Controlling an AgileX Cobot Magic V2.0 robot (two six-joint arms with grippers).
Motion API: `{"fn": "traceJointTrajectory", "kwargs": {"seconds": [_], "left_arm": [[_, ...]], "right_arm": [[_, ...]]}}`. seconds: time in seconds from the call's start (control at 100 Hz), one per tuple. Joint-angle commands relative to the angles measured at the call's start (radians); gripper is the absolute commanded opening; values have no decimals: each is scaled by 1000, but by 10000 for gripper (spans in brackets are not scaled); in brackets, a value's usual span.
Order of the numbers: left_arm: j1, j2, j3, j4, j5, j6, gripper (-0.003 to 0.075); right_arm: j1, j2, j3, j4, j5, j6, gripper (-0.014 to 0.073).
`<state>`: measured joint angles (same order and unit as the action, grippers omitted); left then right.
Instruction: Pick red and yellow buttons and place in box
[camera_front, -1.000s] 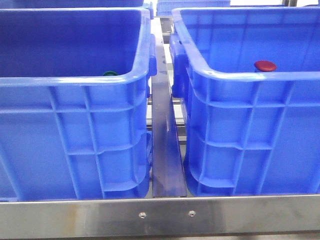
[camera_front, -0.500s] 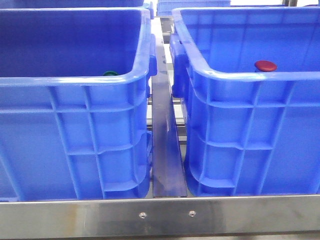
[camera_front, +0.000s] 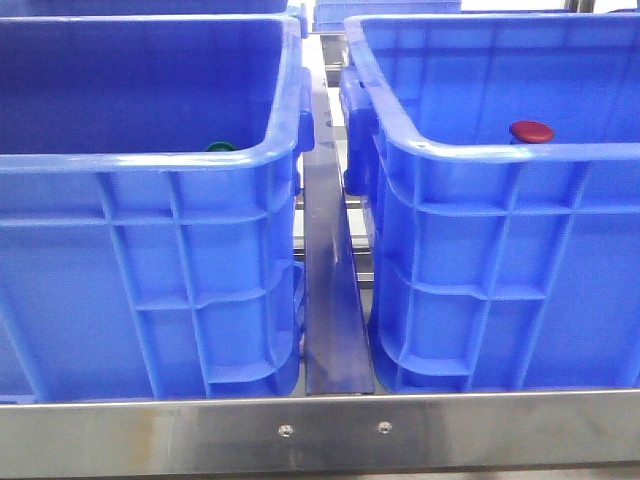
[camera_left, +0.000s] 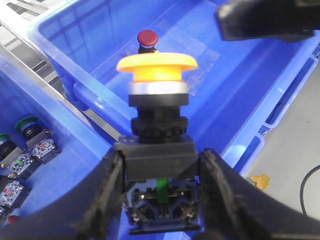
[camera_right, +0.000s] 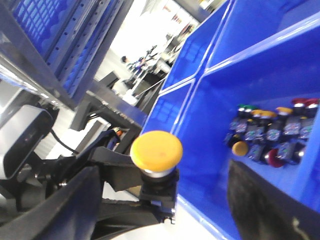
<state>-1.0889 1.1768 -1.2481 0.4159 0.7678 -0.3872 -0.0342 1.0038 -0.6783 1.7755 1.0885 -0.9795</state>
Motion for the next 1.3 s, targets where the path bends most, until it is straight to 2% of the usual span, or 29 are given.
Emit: {"fn": "traceJointTrajectory", "kwargs": {"seconds": [0.0, 0.35, 0.6, 0.67, 0.82, 0.9, 0.95, 1.02, 1.14, 1.21, 1.29], "left_arm": [[-7, -20, -32, 17, -76, -5, -20], [-7, -20, -32, 9, -76, -5, -20], [-7, -20, -32, -6, -76, -1, -20], [-7, -20, -32, -6, -76, -1, -20], [-7, -20, -32, -6, -76, -1, -20], [-7, -20, -32, -8, -73, -1, -13], [-7, -20, -32, -8, -71, -1, 21], [-7, -20, -32, -8, -71, -1, 120], [-7, -20, -32, -8, -71, -1, 399], [-7, -20, -32, 3, -70, -8, 524], [-7, -27, -32, 39, -70, -55, 581]], "right_arm": [[8, 27, -59, 123, 75, 4, 538], [231, 166, -178, 120, -16, -5, 538], [291, 253, -251, 115, -20, -5, 535], [294, 260, -260, 109, -16, -4, 485], [294, 261, -264, 85, -2, -4, 237], [294, 261, -264, 78, 6, -4, 199], [294, 261, -264, 76, 7, -4, 199], [294, 261, -264, 71, 4, -5, 199], [294, 261, -264, 69, -8, -32, 199], [294, 261, -264, 69, -23, -51, 199], [282, 261, -264, 69, -40, -58, 199]]}}
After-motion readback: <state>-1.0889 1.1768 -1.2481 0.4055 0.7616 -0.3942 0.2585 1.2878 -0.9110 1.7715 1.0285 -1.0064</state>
